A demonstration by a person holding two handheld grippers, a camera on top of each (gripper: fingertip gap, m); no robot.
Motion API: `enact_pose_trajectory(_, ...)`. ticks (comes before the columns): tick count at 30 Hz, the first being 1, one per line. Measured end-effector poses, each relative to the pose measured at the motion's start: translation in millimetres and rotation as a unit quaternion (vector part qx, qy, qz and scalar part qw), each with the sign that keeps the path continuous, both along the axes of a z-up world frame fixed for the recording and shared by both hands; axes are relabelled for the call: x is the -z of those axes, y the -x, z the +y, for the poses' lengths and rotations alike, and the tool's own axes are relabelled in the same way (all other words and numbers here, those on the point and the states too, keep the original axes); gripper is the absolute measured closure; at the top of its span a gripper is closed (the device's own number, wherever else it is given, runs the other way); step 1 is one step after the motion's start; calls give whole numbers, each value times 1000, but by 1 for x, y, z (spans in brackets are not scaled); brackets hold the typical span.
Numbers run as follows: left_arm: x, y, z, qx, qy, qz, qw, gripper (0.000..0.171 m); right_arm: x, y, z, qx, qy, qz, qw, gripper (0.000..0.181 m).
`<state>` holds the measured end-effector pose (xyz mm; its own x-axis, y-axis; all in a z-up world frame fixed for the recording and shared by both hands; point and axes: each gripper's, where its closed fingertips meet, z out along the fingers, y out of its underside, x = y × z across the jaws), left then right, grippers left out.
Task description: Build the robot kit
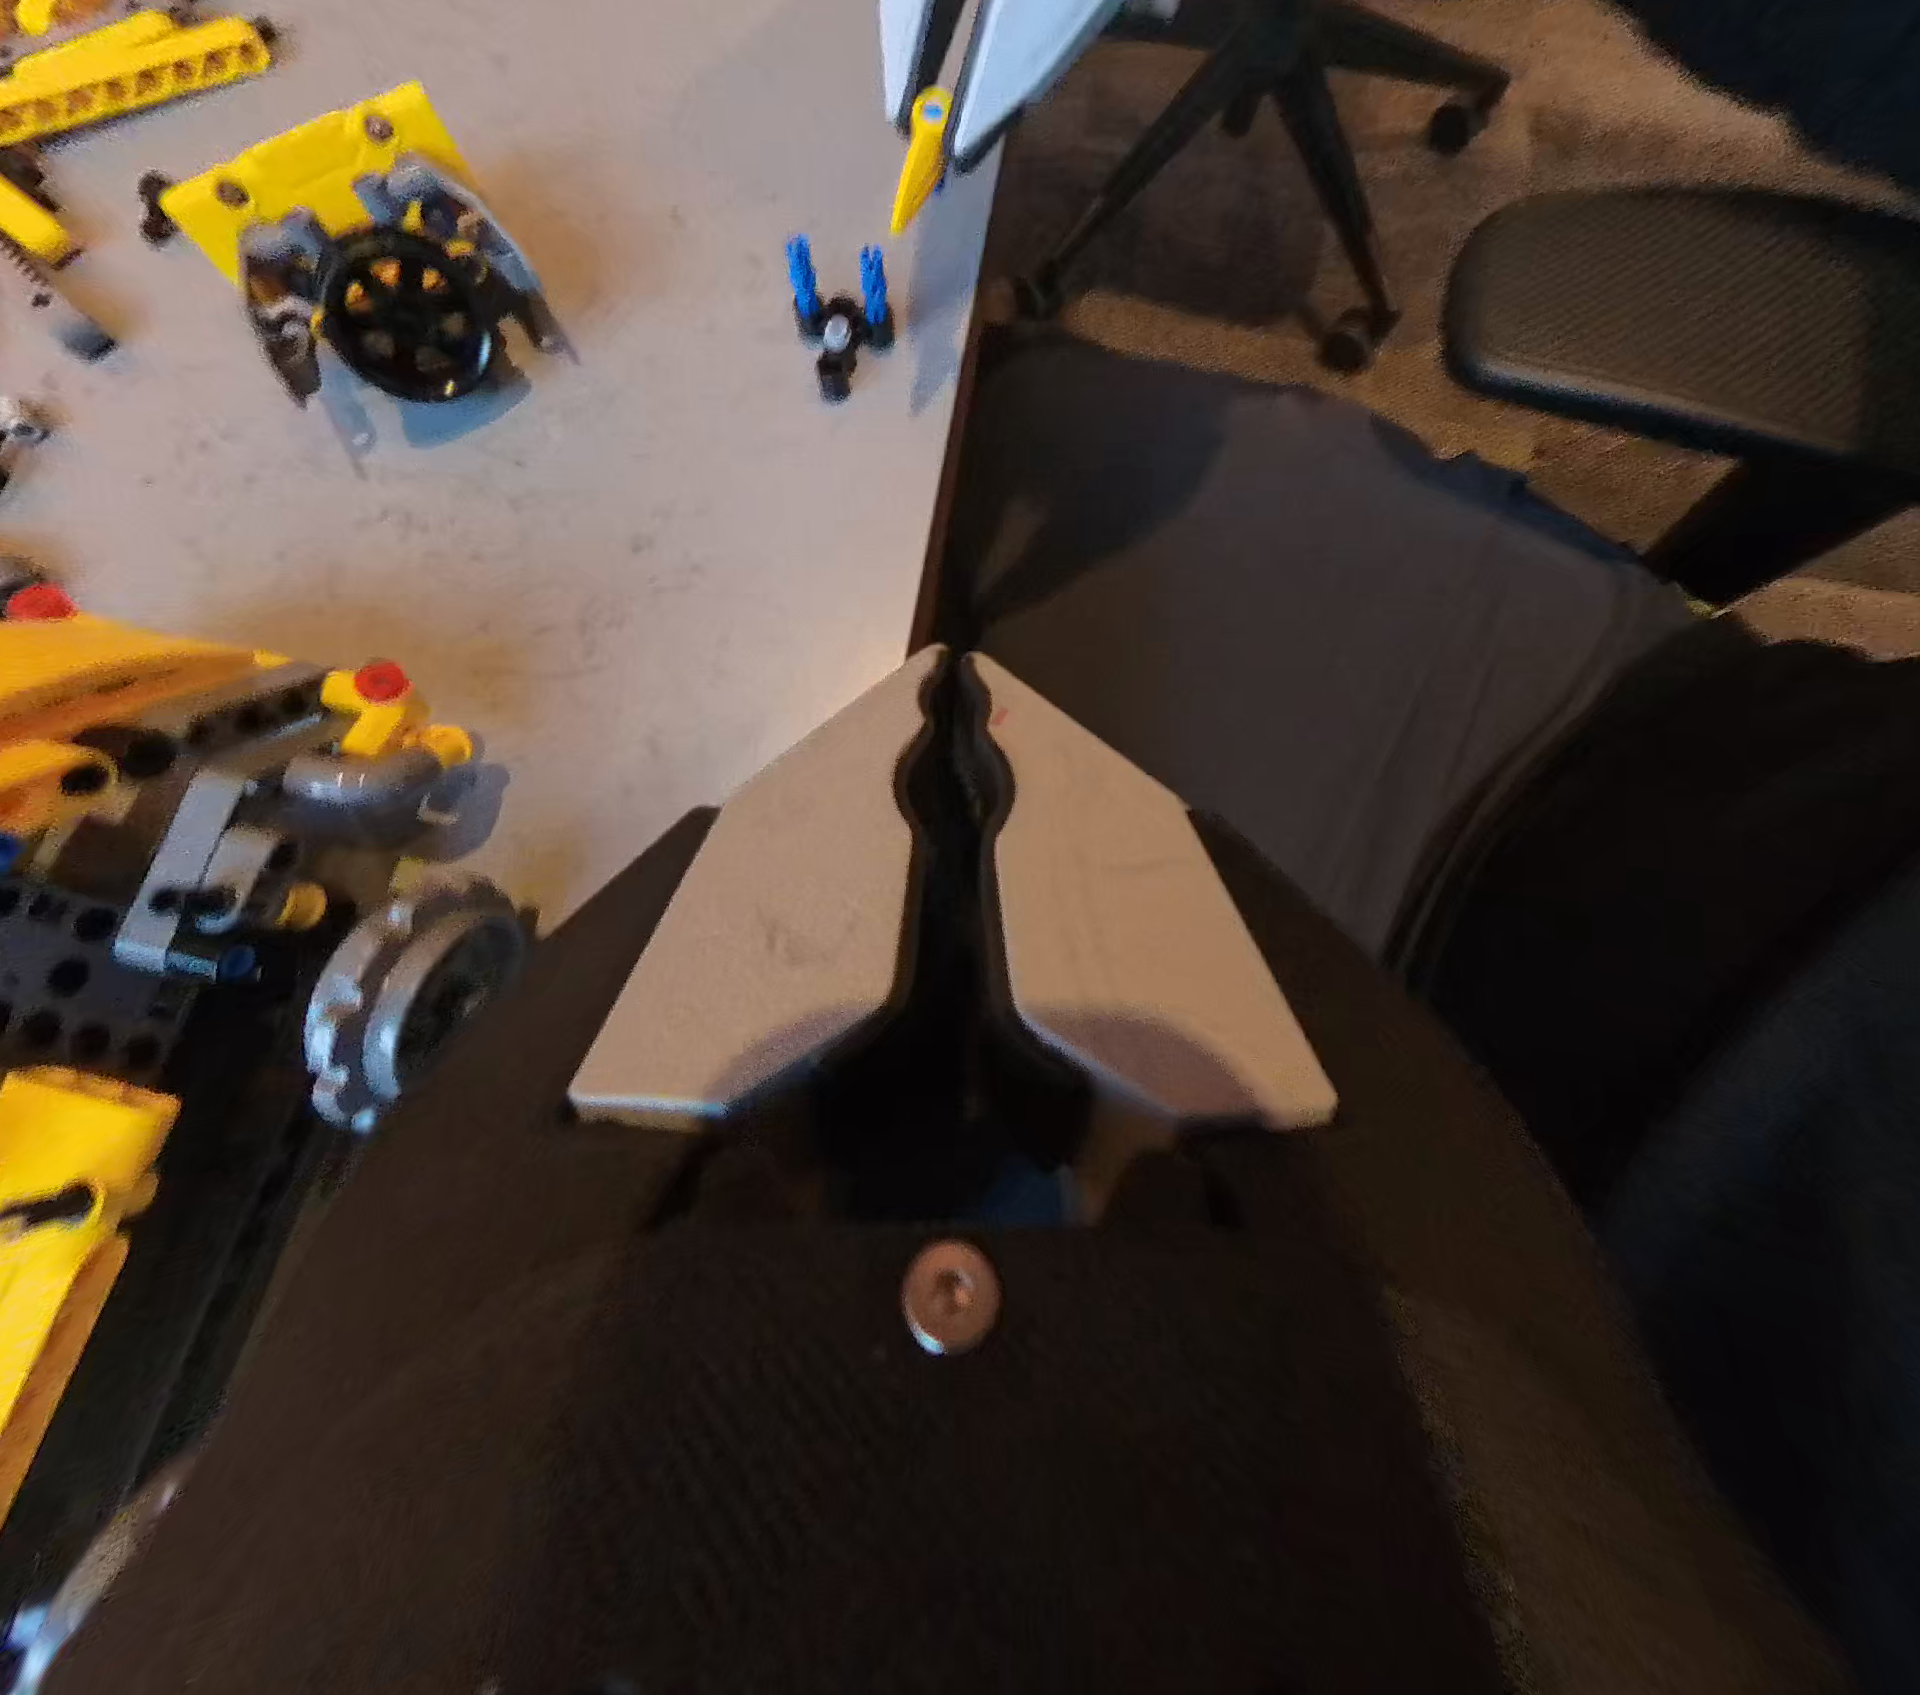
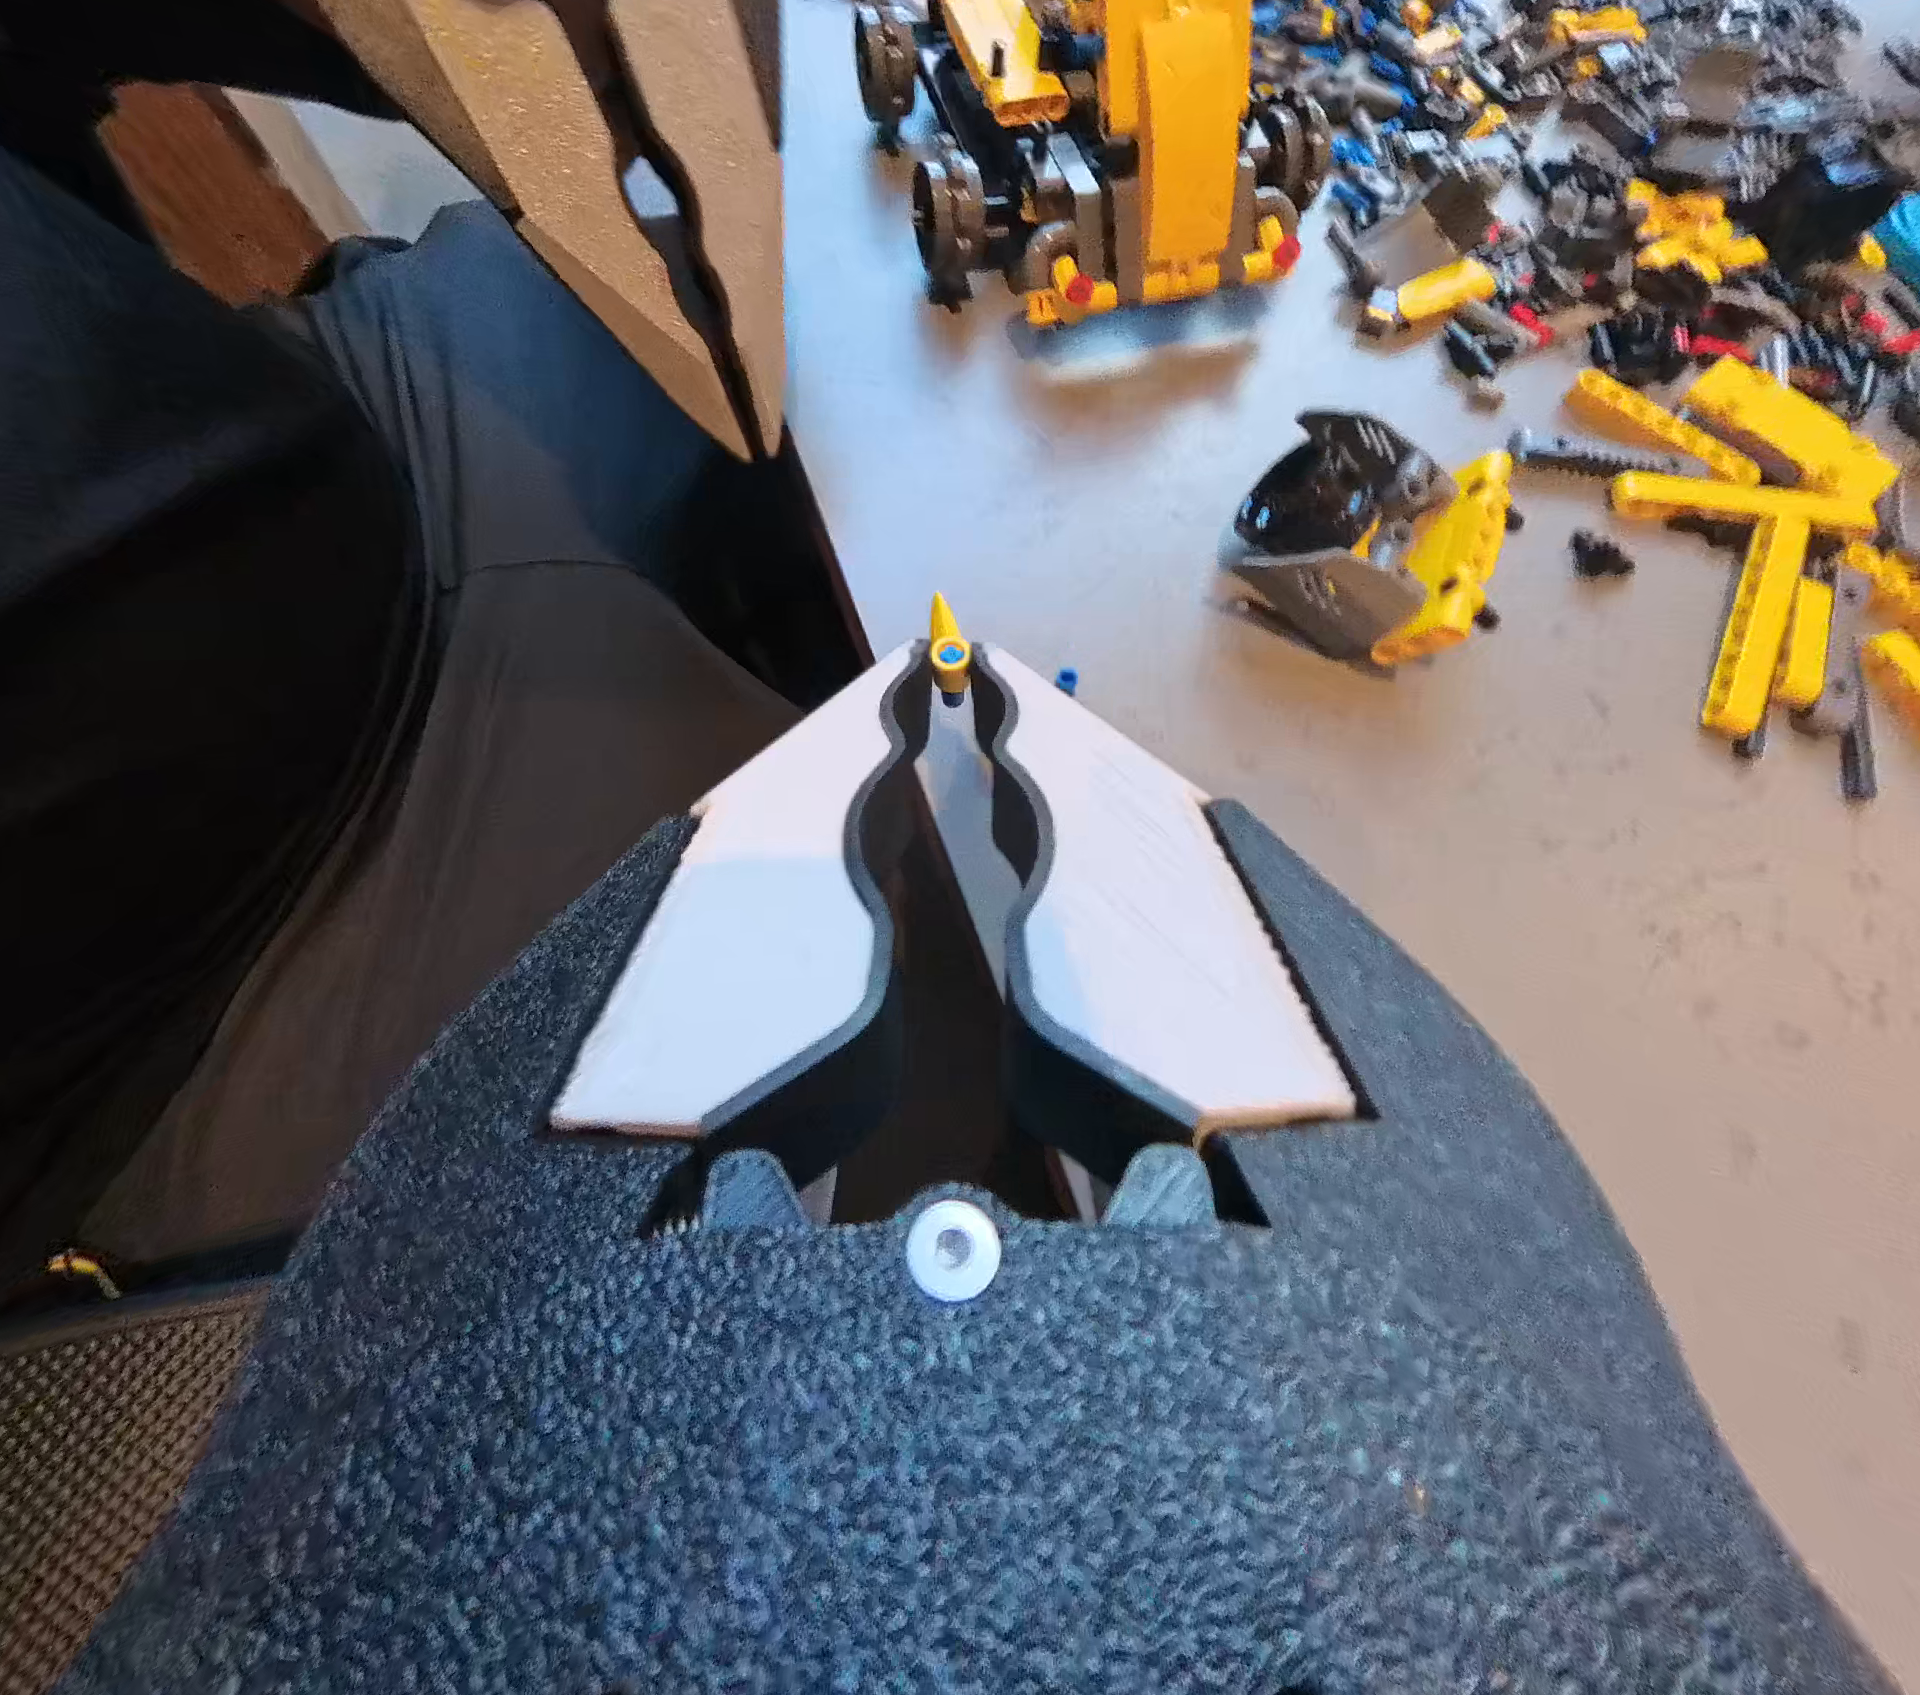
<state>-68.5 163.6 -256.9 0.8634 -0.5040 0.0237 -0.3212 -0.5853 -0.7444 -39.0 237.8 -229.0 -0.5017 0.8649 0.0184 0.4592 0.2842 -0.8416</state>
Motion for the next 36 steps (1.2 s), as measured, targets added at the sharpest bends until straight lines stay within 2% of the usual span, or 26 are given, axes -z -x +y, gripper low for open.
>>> enact_pose_trajectory(4, -25, -11, 21, 22, -14, -29, 999, 158, -17, 5, -11, -36, -20, 6, 999, 174)
enact_pose_trajectory(10, -39, -31, 46, 55, -24, -23, 998, 160, -23, 3, -23, -60, -30, 8, 998, 174)
enact_pose_trajectory(14, -38, -37, 51, 59, -30, -10, 998, 168, -20, -1, -27, -60, -34, 8, 998, 174)
enact_pose_trajectory(25, -31, -42, 52, 82, -20, 2, 996, 168, -18, -4, -26, -66, -24, 18, 997, 174)
enact_pose_trajectory(30, -31, -37, 60, 74, -37, 24, 996, 168, -16, -2, -17, -48, -33, 28, 998, 174)
enact_pose_trajectory(36, -18, -28, 71, 60, -34, 48, 996, 168, -10, -4, 0, -24, -32, 14, 999, 171)
